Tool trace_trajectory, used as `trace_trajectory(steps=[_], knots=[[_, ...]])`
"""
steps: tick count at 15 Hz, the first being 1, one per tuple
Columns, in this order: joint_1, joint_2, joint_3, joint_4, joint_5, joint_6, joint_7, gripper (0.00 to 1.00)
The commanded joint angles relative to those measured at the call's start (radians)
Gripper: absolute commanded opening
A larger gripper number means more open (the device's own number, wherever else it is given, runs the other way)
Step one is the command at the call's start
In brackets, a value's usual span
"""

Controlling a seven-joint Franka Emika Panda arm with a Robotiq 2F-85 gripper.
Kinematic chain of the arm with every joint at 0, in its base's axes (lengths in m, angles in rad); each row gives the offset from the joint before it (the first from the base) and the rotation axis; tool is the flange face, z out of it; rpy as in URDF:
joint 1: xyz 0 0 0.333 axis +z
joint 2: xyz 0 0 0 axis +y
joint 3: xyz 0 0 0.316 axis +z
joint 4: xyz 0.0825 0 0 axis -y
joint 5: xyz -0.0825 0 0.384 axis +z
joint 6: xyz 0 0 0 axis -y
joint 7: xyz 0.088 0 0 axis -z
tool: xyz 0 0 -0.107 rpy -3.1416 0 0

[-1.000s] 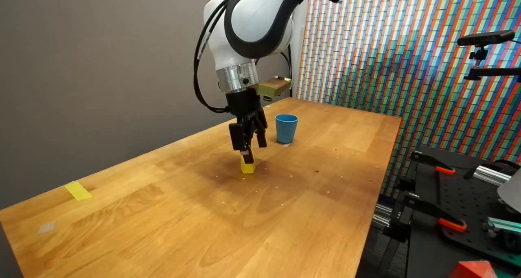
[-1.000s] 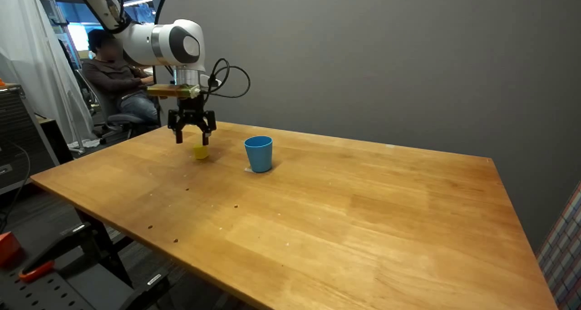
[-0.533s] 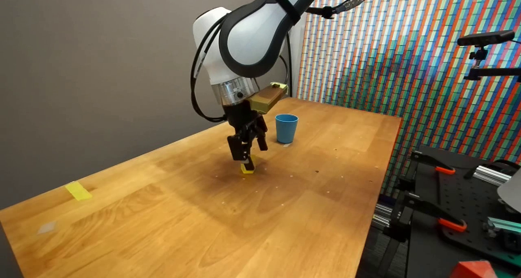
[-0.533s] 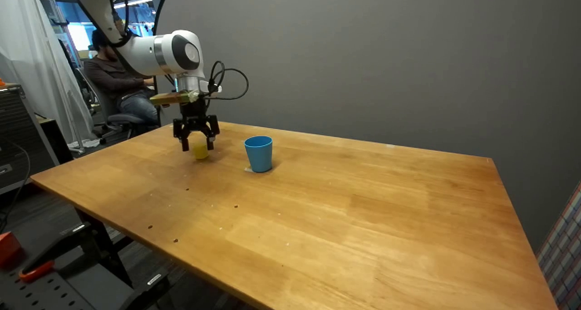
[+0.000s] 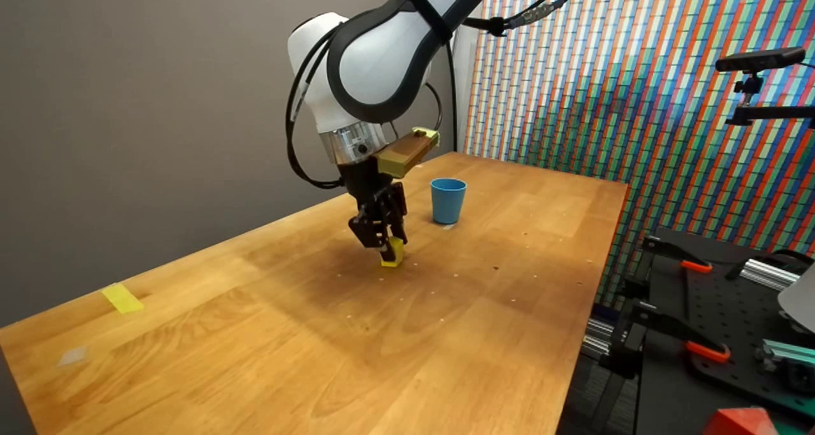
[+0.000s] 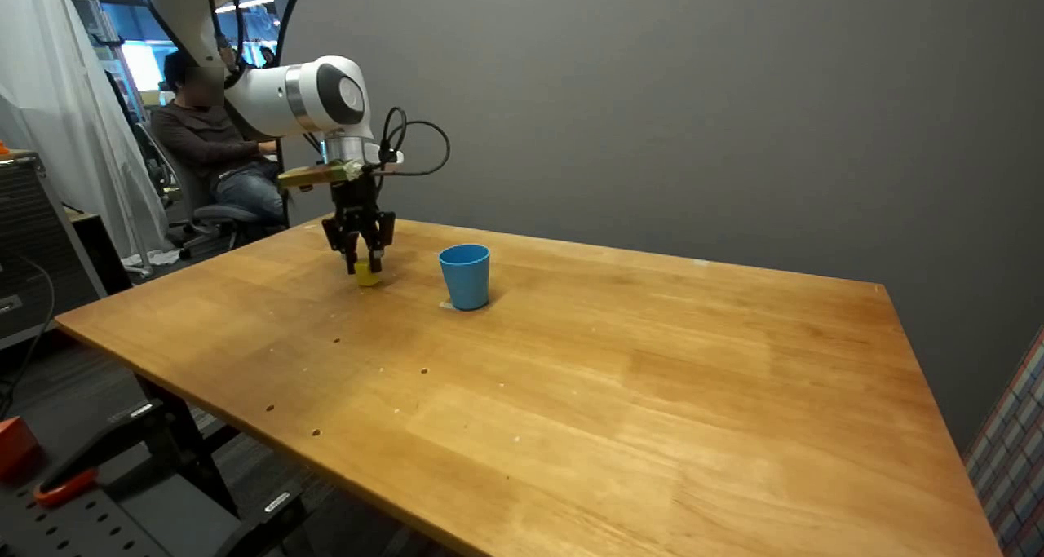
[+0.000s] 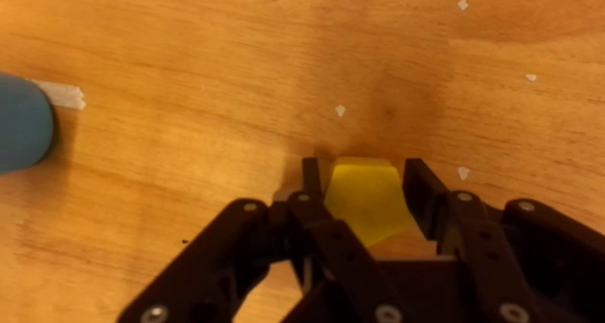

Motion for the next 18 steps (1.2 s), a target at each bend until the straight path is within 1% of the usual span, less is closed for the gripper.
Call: trace_trajectory(steps=[1,2,4,5,8,10,14,18], knots=[[0.000,-0.034,-0.027,0.028,-0.010,-0.045,0.040,0.20],[-0.007,-0.064,-0.034,0.013,-0.006,-0.039,0.056,0.20],[-0.010,-0.159,-0.076,-0.037,-0.022,-0.033,0.127,0.20],[-0.011,-0.187,-0.093,-0.043,-0.029,-0.038,0.158,0.20],[-0.040,-0.277,-0.138,-0.049,-0.036,-0.110,0.233,0.20],[-0.071,-0.312,-0.151,-0.054,-0.027,-0.141,0.280,0.20],[-0.140,-0.312,-0.155,-0.067,-0.009,-0.144,0.318,0.20],[-0.173,-0.268,-0.149,-0.079,-0.002,-0.133,0.332,0.20]])
